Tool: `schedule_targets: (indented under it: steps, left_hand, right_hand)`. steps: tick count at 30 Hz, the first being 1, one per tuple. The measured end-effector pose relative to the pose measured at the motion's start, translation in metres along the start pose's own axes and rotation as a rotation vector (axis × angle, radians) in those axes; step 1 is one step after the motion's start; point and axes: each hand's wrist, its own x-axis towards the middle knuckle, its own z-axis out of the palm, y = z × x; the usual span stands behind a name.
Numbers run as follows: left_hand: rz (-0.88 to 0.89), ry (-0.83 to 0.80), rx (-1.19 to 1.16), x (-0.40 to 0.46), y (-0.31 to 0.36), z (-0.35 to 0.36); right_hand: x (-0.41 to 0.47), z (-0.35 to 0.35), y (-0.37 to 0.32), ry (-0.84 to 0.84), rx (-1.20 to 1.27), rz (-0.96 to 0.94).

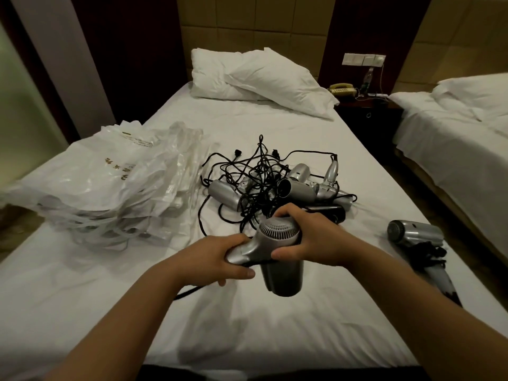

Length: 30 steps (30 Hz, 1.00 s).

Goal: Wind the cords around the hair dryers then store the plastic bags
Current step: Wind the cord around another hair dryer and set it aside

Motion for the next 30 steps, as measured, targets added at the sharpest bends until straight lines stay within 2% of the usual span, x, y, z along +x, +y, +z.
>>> schedule_targets:
  steps: [2, 4, 9, 12, 15, 19, 22, 24, 27, 30]
  left_hand:
    - [-0.006, 0.094, 0.083, 0.0, 0.0, 0.0]
    - [-0.004, 0.121, 0.138, -0.002, 0.0, -0.001]
    - [-0.087, 0.019, 0.243, -0.004, -0.008, -0.019]
    - [-0.045, -0.035, 0.284, -0.006, -0.006, -0.021]
    - [0.029, -0.089, 0.219, -0.013, 0.005, -0.022]
    - [0.103, -0.162, -0.16, -0.021, 0.021, -0.027]
    - [0.08, -0.033, -0.431, -0.019, 0.021, -0.032]
    - [0.038, 0.097, -0.466, -0.015, 0.018, -0.036]
    - [0.016, 0.263, -0.464, -0.01, 0.011, -0.033]
    - [-0.027, 0.347, -0.435, -0.004, 0.003, -0.025]
  right_hand:
    - [0.0, 0.0, 0.002, 0.021, 0.052, 0.018]
    - [-0.002, -0.002, 0.004, 0.024, 0.036, 0.037]
    - [-0.005, -0.02, 0.0, 0.067, -0.153, -0.014]
    - [0.003, -0.03, -0.004, 0.069, -0.148, -0.076]
    - [0.013, -0.037, 0.004, 0.172, 0.049, -0.044]
    - [0.019, -0.016, 0.008, 0.111, 0.476, 0.015]
    - [0.011, 0.012, 0.002, 0.168, 0.778, 0.112]
    - [0.003, 0.034, 0.003, 0.171, 0.865, 0.144]
    - [0.001, 0.064, 0.013, 0.133, 0.583, 0.139]
    - [0.002, 0.076, 0.014, 0.096, 0.393, 0.136]
